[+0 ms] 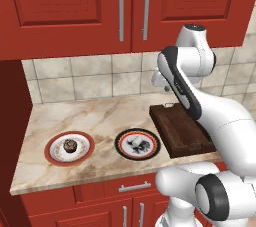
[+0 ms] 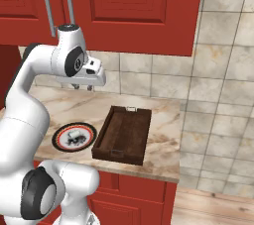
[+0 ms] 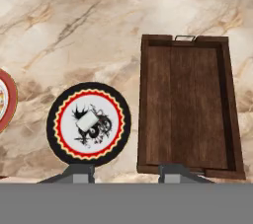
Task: Move the dessert items from the plates to the tray.
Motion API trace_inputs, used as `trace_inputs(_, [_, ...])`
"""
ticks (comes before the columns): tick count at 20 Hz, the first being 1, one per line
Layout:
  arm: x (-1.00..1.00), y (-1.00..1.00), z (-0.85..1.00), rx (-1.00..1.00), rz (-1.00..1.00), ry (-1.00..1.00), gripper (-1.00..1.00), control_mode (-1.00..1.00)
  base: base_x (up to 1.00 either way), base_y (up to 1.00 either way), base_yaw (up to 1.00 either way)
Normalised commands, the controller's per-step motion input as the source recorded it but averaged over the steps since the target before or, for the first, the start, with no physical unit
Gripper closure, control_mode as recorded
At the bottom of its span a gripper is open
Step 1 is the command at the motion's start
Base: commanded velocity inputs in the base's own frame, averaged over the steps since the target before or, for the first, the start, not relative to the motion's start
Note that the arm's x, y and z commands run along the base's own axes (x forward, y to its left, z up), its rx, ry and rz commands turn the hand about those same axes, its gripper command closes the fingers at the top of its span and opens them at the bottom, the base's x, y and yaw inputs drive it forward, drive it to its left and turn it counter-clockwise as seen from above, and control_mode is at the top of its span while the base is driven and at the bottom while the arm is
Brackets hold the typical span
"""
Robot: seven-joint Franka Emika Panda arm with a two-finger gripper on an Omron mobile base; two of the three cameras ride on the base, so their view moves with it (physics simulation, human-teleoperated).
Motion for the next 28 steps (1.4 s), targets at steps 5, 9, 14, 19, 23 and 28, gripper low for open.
trace_inputs(5, [0.0,0.11,-0.08,0.06,0.0,0.06,-1.0,-1.0,0.0,0.0,0.0])
trace_inputs(9, [-0.18,0.01,-0.21,0.13,-0.01,0.06,-1.0,-1.0,0.0,0.0,0.0])
trace_inputs(14, [-0.18,0.24,-0.36,0.04,-0.14,0.03,-1.0,-1.0,0.0,0.0,0.0])
trace_inputs(19, [-0.06,0.23,-0.38,0.0,-0.21,0.01,-1.0,-1.0,0.0,0.0,0.0])
trace_inputs(23, [0.0,0.23,-0.32,0.0,-0.22,0.05,-1.0,-1.0,0.0,0.0,0.0])
trace_inputs(28, [0.01,0.06,-0.55,0.04,-0.19,0.08,-1.0,-1.0,0.0,0.0,0.0])
